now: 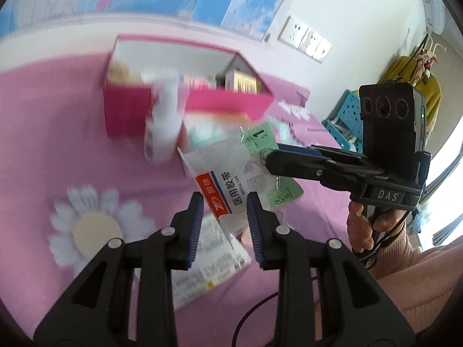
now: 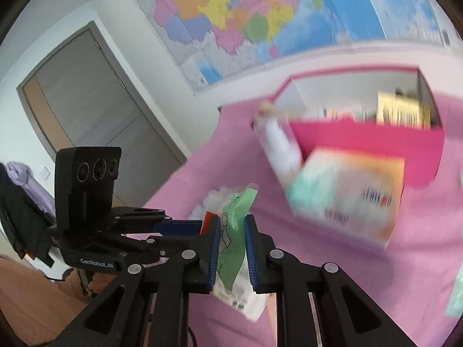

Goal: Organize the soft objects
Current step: 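Grasp the white and green medical packet with the right tool, then carry the medical packet into the pink box and open the right tool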

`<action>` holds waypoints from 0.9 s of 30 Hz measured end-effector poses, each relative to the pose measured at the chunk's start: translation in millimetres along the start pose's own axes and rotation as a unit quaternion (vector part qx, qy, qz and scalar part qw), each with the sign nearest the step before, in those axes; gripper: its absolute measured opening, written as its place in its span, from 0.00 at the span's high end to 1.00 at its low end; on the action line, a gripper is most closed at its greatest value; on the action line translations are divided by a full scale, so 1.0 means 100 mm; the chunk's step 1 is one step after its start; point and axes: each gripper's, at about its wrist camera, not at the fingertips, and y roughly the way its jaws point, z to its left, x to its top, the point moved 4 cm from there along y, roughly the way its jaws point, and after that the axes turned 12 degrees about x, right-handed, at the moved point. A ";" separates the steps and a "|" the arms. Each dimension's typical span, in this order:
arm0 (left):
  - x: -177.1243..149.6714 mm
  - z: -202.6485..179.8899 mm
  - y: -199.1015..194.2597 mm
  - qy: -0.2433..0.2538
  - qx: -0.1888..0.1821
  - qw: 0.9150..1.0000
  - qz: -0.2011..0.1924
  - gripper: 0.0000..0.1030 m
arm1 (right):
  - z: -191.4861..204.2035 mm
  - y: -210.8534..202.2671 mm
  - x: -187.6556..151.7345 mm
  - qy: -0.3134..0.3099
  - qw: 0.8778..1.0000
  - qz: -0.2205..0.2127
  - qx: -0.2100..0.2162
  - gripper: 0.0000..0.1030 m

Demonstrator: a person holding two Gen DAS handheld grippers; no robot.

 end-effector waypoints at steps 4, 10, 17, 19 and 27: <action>0.30 0.00 -0.11 0.020 0.017 0.999 -0.029 0.68 | 0.04 -0.05 0.28 -0.026 0.999 -0.019 -0.002 0.84; 0.78 0.08 -0.15 0.038 0.041 0.997 -0.060 0.68 | 0.03 -0.08 0.76 -0.048 0.997 -0.052 0.006 0.84; 1.23 0.21 0.06 0.034 0.050 0.997 -0.058 0.68 | -0.21 -0.04 1.20 -0.036 0.997 -0.072 0.005 0.84; 1.31 0.25 0.15 0.029 0.049 0.997 -0.050 0.68 | -0.32 -0.02 1.30 -0.027 0.997 -0.074 0.002 0.84; 1.51 0.43 0.61 0.009 0.059 0.998 -0.007 0.68 | -0.77 0.19 1.47 0.014 0.998 -0.066 -0.013 0.84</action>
